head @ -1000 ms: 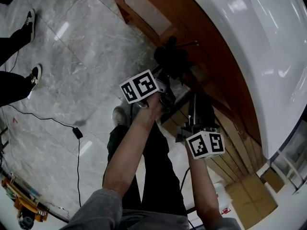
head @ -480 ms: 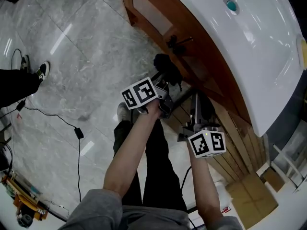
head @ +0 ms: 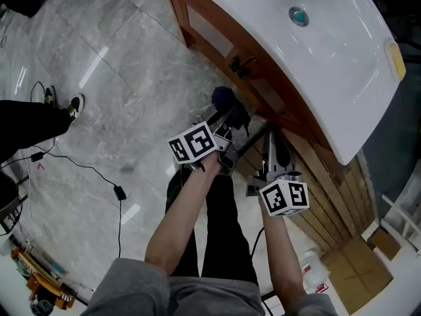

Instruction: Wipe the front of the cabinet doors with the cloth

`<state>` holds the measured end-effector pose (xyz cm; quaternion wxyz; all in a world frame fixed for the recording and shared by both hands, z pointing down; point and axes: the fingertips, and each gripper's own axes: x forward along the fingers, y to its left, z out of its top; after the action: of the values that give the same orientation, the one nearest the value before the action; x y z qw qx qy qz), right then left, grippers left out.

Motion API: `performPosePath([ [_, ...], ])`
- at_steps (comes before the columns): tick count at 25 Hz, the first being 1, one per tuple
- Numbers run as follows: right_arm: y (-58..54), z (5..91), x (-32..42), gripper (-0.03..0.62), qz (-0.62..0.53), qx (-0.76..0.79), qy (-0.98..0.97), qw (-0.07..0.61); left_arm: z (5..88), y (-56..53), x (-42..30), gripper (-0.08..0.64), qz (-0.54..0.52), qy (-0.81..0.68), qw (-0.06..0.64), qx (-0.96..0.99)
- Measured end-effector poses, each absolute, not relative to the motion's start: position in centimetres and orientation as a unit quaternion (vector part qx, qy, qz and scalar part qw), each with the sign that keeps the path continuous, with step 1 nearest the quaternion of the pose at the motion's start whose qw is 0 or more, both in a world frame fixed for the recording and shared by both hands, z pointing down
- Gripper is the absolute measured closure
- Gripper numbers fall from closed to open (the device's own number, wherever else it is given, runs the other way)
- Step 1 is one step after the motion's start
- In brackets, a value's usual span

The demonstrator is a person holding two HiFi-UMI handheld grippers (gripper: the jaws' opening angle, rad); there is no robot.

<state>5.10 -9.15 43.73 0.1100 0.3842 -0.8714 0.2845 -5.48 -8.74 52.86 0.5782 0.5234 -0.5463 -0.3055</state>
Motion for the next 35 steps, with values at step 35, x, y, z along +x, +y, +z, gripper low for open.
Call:
performPosePath([
  [35,-6.8,15.0,4.7,0.583,0.240,0.367,-0.899,0.017,14.8,-5.5,-4.3,0.460,-0.040,-0.588,0.267,0.762],
])
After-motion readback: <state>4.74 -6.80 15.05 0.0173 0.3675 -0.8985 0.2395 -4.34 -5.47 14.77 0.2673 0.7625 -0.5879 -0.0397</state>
